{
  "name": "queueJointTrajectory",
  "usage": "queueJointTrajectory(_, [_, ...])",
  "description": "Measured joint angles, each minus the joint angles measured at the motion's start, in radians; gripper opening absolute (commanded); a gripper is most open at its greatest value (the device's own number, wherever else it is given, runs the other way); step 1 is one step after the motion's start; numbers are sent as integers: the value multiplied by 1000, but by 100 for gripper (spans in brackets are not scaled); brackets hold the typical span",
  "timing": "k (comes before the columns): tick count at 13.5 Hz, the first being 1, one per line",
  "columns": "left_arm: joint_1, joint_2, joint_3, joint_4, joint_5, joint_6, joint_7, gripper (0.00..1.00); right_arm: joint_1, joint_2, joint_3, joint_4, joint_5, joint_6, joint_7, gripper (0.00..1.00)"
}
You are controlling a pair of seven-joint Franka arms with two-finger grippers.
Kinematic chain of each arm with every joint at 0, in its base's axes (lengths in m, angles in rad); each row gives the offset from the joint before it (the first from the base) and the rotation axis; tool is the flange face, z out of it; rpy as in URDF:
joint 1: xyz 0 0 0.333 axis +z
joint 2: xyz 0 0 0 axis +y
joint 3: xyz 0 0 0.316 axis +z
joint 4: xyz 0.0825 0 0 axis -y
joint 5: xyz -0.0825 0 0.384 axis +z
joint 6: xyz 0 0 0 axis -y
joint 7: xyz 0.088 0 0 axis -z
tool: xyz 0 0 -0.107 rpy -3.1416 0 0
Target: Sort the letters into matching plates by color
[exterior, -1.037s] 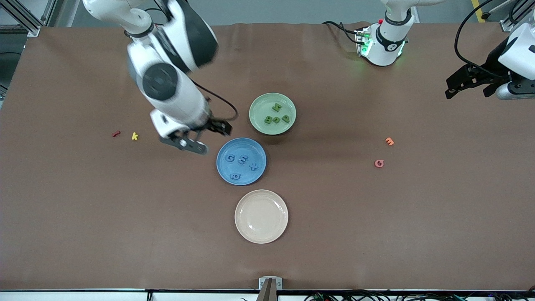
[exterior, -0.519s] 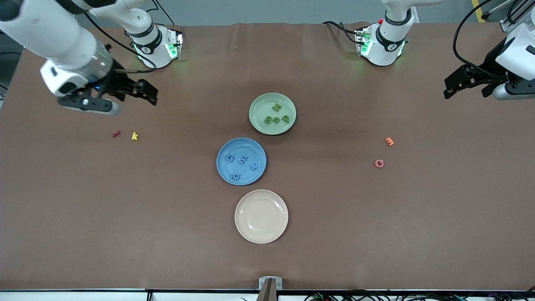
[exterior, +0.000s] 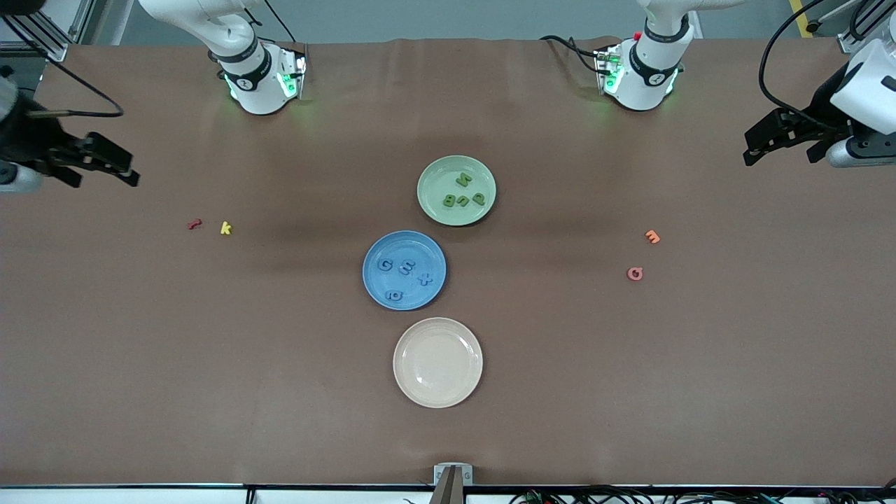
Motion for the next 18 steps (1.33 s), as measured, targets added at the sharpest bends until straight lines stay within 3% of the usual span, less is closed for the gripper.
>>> queueJointTrajectory(6, [2, 4, 1, 0, 0, 15, 0, 100, -54, 37, 2, 89, 0, 1, -58, 100])
queueJointTrajectory(18, [4, 18, 8, 13, 0, 23, 36, 100, -63, 41, 2, 93, -2, 1, -60, 100])
